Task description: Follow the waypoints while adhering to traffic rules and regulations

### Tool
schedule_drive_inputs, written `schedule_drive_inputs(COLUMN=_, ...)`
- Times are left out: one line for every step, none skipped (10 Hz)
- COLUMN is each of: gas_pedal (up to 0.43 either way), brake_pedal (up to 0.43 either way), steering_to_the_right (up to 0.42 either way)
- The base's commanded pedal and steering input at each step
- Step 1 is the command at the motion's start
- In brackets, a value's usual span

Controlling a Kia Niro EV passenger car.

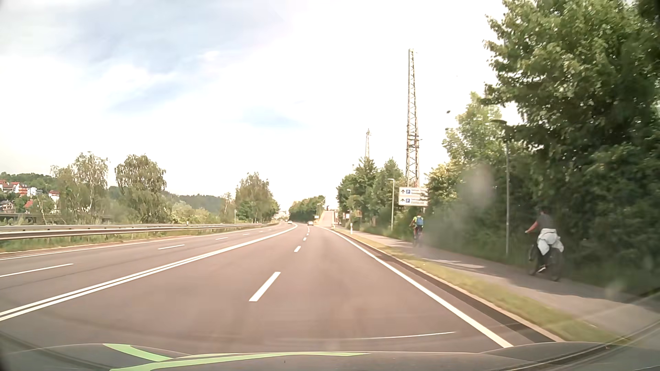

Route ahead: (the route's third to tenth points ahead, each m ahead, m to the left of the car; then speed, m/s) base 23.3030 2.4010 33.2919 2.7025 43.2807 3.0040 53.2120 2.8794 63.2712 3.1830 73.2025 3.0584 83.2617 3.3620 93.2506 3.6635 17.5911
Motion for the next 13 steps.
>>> schedule_drive_inputs(gas_pedal=0.079, brake_pedal=0.000, steering_to_the_right=0.000)
schedule_drive_inputs(gas_pedal=0.079, brake_pedal=0.000, steering_to_the_right=0.000)
schedule_drive_inputs(gas_pedal=0.079, brake_pedal=0.000, steering_to_the_right=0.000)
schedule_drive_inputs(gas_pedal=0.079, brake_pedal=0.000, steering_to_the_right=-0.001)
schedule_drive_inputs(gas_pedal=0.079, brake_pedal=0.000, steering_to_the_right=-0.001)
schedule_drive_inputs(gas_pedal=0.079, brake_pedal=0.000, steering_to_the_right=-0.001)
schedule_drive_inputs(gas_pedal=0.079, brake_pedal=0.000, steering_to_the_right=-0.001)
schedule_drive_inputs(gas_pedal=0.079, brake_pedal=0.000, steering_to_the_right=-0.002)
schedule_drive_inputs(gas_pedal=0.079, brake_pedal=0.000, steering_to_the_right=-0.002)
schedule_drive_inputs(gas_pedal=0.079, brake_pedal=0.000, steering_to_the_right=-0.003)
schedule_drive_inputs(gas_pedal=0.079, brake_pedal=0.000, steering_to_the_right=-0.003)
schedule_drive_inputs(gas_pedal=0.079, brake_pedal=0.000, steering_to_the_right=-0.003)
schedule_drive_inputs(gas_pedal=0.079, brake_pedal=0.000, steering_to_the_right=-0.004)
